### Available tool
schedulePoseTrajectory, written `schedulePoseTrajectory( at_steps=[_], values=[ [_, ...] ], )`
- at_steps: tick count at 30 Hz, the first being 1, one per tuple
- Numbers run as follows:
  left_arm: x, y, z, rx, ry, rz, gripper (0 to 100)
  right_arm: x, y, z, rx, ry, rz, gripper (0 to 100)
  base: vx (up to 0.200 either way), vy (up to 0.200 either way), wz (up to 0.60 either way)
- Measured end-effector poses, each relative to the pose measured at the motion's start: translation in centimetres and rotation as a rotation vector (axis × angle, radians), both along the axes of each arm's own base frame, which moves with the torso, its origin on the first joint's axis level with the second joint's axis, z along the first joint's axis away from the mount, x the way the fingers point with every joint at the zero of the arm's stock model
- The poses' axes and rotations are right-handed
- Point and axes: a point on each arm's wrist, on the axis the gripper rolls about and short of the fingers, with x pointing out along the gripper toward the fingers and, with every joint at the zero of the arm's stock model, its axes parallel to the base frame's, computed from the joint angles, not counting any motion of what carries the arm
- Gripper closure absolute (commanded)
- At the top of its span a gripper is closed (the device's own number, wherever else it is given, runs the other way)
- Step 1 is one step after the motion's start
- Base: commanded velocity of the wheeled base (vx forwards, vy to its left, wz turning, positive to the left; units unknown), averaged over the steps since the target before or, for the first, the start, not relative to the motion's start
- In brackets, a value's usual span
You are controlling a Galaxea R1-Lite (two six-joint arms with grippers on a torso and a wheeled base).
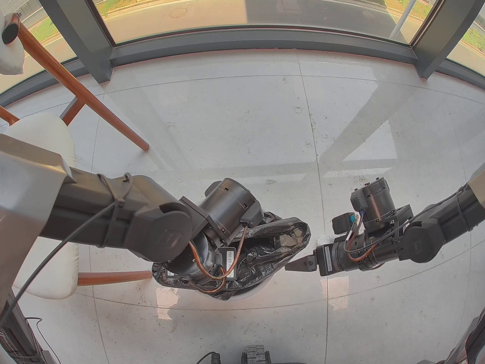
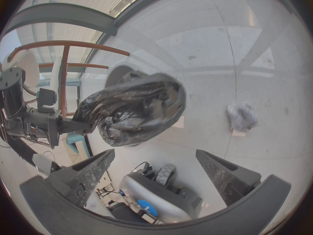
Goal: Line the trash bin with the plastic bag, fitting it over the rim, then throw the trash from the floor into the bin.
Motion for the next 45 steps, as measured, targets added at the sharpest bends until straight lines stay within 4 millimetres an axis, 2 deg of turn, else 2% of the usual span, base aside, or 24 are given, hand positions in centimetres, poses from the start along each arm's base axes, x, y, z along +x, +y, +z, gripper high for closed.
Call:
schedulePoseTrajectory(
  at_steps=[7, 10, 15, 16, 21, 32, 38, 45],
  values=[
    [0.1, -0.1, 0.2, -0.007, -0.007, 0.000, 100, -1.2, 2.3, -0.9, 0.011, 0.061, 0.019, 0, 0.000, 0.000, 0.00],
    [0.2, -0.1, 0.3, -0.008, -0.008, -0.001, 100, -0.8, 3.0, -1.1, 0.003, 0.054, 0.018, 0, 0.000, 0.000, 0.00],
    [0.2, -0.1, 0.3, -0.010, -0.009, -0.002, 100, 0.9, 4.3, -1.4, -0.003, 0.018, -0.009, 0, 0.000, 0.000, 0.00],
    [0.2, -0.1, 0.3, -0.010, -0.009, -0.003, 100, 1.3, 4.5, -1.4, -0.002, 0.013, -0.012, 100, 0.000, 0.000, 0.00],
    [0.2, -0.1, 0.3, -0.010, -0.008, -0.002, 100, 2.6, 5.4, -1.9, -0.004, -0.002, -0.024, 100, 0.000, 0.000, 0.00],
    [0.2, -0.1, 0.3, -0.010, -0.006, -0.001, 100, 2.5, 5.5, -1.9, -0.023, -0.005, -0.021, 100, 0.000, 0.000, 0.00],
    [0.2, -0.1, 0.3, -0.010, -0.007, 0.000, 100, 1.5, 4.7, -1.7, -0.032, 0.006, -0.021, 100, 0.000, 0.000, 0.00],
    [0.5, 0.3, 0.3, -0.010, -0.008, 0.011, 100, -0.4, 2.8, -2.9, -0.080, 0.067, -0.028, 100, 0.000, 0.000, 0.00]
  ],
)
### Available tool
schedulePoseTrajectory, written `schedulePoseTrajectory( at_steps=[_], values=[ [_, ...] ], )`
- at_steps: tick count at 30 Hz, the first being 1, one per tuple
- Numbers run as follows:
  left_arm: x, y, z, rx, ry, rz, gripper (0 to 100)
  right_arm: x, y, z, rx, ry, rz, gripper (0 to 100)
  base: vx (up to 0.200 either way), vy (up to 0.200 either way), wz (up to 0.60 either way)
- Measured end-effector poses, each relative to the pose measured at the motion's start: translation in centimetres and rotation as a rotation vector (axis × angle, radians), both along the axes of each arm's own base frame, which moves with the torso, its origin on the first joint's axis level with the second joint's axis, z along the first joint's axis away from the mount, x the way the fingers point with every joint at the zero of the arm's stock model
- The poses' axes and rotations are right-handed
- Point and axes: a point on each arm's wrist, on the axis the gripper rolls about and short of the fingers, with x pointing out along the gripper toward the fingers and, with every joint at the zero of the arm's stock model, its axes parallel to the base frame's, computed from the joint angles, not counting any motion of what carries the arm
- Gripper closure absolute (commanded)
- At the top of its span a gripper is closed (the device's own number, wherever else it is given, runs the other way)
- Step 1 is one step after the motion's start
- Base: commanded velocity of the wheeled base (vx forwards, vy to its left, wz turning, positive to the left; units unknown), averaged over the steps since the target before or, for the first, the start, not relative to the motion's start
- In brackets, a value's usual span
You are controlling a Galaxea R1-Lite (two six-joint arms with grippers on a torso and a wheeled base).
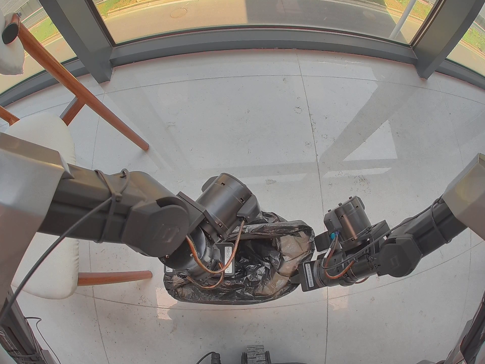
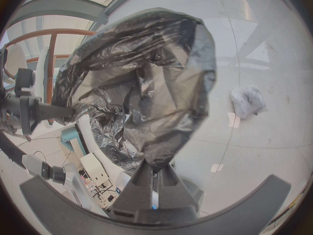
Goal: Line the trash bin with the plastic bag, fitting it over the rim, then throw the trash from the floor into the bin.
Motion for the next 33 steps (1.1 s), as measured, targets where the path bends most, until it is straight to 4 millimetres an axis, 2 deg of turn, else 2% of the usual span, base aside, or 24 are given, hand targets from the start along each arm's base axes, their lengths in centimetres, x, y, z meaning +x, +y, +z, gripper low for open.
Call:
schedulePoseTrajectory(
  at_steps=[3, 6, 7, 12, 17, 26, 33],
  values=[
    [0.2, 0.2, 0.1, -0.001, -0.002, 0.007, 100, -0.5, -0.7, -0.6, -0.016, 0.021, -0.008, 100, 0.000, 0.000, 0.00],
    [0.4, 0.5, 0.1, 0.000, -0.003, 0.014, 100, -0.1, -1.0, -0.6, -0.018, 0.014, -0.014, 100, 0.000, 0.000, 0.00],
    [0.5, 0.5, 0.1, -0.001, -0.004, 0.016, 100, 0.2, -1.1, -0.5, -0.018, 0.004, -0.013, 0, 0.000, 0.000, 0.00],
    [0.9, 0.7, 0.9, -0.020, -0.028, 0.025, 100, 1.5, -1.2, 0.2, -0.010, -0.047, -0.005, 0, 0.000, 0.000, 0.00],
    [2.0, 1.6, 2.0, -0.026, -0.059, 0.036, 100, 1.7, -1.3, 1.1, 0.009, -0.073, -0.015, 0, 0.000, 0.000, 0.00],
    [5.3, 3.8, 4.9, -0.071, -0.175, 0.089, 100, 0.8, -2.5, 3.9, 0.054, -0.122, -0.047, 0, 0.000, 0.000, 0.00],
    [6.7, 3.7, 5.3, -0.114, -0.245, 0.105, 100, -0.6, -3.5, 5.4, 0.089, -0.128, -0.085, 0, 0.000, 0.000, 0.00]
  ],
)
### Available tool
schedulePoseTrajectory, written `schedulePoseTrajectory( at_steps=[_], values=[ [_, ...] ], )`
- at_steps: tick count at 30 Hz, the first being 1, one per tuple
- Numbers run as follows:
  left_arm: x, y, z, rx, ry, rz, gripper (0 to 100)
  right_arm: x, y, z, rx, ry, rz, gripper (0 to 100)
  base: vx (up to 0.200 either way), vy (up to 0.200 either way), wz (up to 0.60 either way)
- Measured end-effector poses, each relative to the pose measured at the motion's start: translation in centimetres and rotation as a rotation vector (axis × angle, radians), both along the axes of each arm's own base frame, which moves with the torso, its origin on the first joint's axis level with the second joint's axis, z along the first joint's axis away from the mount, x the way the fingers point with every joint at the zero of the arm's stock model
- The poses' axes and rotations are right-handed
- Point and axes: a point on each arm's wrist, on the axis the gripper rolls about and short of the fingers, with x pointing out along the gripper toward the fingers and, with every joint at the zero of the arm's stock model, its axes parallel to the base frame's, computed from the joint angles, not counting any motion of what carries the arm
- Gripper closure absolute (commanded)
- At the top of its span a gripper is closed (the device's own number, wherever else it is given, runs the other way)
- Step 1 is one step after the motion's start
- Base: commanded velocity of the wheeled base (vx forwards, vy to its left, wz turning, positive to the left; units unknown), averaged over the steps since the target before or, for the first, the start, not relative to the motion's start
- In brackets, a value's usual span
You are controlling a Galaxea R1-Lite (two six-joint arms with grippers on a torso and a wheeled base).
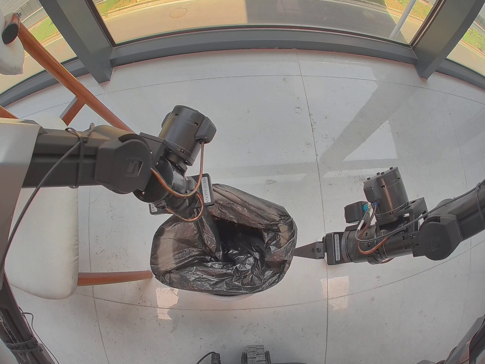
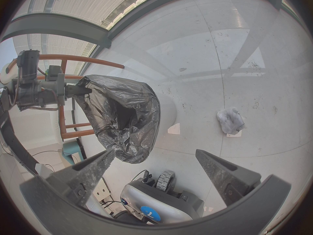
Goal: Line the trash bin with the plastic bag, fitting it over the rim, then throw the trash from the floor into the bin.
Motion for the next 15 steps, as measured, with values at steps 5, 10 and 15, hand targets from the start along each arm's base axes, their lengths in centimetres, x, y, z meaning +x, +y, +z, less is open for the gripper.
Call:
schedulePoseTrajectory(
  at_steps=[5, 10, 15],
  values=[
    [0.8, -0.4, -0.9, 0.008, -0.008, 0.011, 100, -0.7, -0.4, 0.4, 0.004, -0.004, -0.002, 0, 0.000, 0.000, 0.00],
    [1.4, -0.3, -1.6, 0.033, -0.007, 0.028, 0, -1.0, -0.6, 0.8, 0.009, -0.015, -0.003, 0, 0.000, 0.000, 0.00],
    [1.4, 0.0, -2.1, 0.060, 0.012, 0.021, 0, -1.2, -0.7, 1.0, 0.011, -0.021, -0.003, 0, 0.000, 0.000, 0.00]
  ],
)
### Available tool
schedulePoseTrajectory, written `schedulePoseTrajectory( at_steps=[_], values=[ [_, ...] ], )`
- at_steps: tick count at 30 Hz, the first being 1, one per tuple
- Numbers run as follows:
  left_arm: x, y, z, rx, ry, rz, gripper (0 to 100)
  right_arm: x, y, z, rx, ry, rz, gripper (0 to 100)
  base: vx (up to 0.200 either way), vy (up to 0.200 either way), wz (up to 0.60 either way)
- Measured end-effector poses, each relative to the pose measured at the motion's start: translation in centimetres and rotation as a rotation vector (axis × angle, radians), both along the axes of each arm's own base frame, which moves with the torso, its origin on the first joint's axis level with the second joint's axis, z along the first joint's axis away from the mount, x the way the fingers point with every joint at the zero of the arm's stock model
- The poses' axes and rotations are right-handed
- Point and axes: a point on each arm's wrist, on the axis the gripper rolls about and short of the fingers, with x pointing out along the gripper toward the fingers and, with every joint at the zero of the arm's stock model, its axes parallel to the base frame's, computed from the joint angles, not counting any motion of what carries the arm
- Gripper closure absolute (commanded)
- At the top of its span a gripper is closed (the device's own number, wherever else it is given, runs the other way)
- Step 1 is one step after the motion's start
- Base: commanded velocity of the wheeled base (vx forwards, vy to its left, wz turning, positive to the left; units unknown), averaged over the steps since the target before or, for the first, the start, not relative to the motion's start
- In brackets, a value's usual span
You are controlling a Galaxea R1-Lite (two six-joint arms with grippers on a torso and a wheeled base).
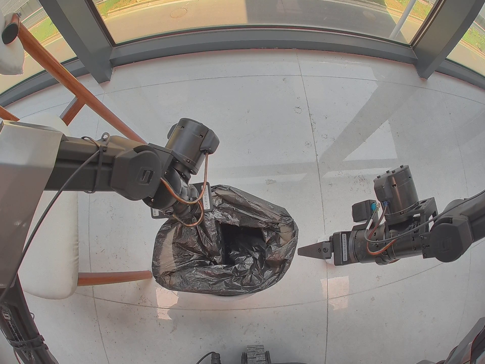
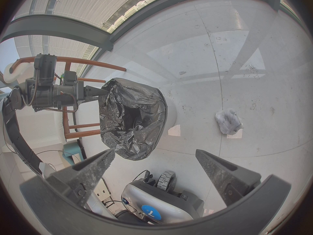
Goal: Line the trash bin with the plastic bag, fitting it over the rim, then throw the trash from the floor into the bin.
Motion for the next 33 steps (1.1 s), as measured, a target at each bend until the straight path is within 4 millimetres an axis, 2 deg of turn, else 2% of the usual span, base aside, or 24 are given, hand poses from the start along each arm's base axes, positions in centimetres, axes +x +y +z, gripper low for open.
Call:
schedulePoseTrajectory(
  at_steps=[6, 10, 17, 24, 33],
  values=[
    [-0.7, 0.7, 0.7, 0.003, -0.002, -0.013, 0, -0.4, -0.2, -0.1, -0.004, 0.005, 0.001, 0, 0.000, 0.000, 0.00],
    [-2.4, 1.3, 0.8, 0.007, 0.032, -0.035, 0, -0.6, -0.3, -0.1, -0.006, 0.008, 0.002, 0, 0.000, 0.000, 0.00],
    [-6.6, 2.8, -0.9, 0.021, 0.107, -0.105, 0, -0.7, -0.4, -0.2, -0.007, 0.010, -0.001, 0, 0.000, 0.000, 0.00],
    [-8.6, 3.5, -0.3, -0.067, -0.002, -0.227, 0, -0.7, -0.5, -0.2, -0.008, 0.010, -0.002, 0, -0.200, 0.000, 0.00],
    [-9.5, 3.7, -0.3, -0.091, 0.003, -0.217, 0, -0.7, -0.6, -0.2, -0.021, 0.004, -0.019, 0, -0.178, 0.000, 0.00]
  ],
)
